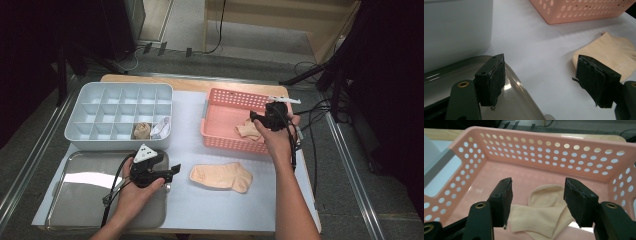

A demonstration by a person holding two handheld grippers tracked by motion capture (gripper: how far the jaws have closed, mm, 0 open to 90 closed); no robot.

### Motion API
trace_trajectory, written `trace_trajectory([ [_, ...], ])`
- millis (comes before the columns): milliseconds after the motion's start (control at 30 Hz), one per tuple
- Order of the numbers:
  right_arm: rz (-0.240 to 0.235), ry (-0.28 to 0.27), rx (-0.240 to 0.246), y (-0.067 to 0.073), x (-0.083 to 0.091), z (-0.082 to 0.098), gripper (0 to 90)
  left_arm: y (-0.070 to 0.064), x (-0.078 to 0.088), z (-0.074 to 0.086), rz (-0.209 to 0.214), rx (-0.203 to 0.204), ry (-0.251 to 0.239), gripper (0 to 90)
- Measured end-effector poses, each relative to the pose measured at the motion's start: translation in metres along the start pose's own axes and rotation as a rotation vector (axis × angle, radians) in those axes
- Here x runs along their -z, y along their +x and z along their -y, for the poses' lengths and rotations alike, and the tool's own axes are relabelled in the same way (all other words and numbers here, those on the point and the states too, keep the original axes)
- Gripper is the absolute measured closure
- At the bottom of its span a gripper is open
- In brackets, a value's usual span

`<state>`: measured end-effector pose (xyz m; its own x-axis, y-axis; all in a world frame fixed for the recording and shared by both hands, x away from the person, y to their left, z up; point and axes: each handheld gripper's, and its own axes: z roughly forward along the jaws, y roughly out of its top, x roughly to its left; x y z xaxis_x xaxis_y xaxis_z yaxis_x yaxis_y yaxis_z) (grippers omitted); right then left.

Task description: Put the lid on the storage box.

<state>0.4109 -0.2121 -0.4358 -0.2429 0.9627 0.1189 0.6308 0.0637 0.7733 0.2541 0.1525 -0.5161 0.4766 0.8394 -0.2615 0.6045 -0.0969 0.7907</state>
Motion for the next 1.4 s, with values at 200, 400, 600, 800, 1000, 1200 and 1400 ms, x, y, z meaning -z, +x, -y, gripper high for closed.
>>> trace_trajectory([
  [200,0.015,0.148,0.005,-0.005,-0.022,-0.006,39.4,0.002,0.000,0.000,-0.005,-0.001,-0.004,24.6],
  [400,0.004,0.284,-0.001,-0.011,-0.039,-0.012,36.8,0.002,0.000,0.001,-0.008,-0.004,0.005,24.6],
  [600,0.036,0.437,0.016,-0.012,-0.059,-0.012,33.9,0.003,-0.001,0.001,-0.016,-0.001,0.010,24.8],
  [800,0.141,0.592,0.066,-0.015,-0.074,-0.012,39.3,0.003,-0.002,0.002,-0.011,-0.004,0.017,25.1],
  [1000,0.056,0.634,0.031,-0.020,-0.076,-0.010,70.0,0.003,-0.003,0.003,-0.016,-0.006,0.023,25.3],
  [1200,0.054,0.571,0.044,-0.016,-0.069,-0.010,87.2,0.002,-0.003,0.003,-0.013,-0.005,0.021,25.5],
  [1400,0.017,0.351,-0.009,-0.021,-0.047,-0.007,88.0,0.001,-0.004,0.003,-0.013,-0.008,0.023,25.5],
])
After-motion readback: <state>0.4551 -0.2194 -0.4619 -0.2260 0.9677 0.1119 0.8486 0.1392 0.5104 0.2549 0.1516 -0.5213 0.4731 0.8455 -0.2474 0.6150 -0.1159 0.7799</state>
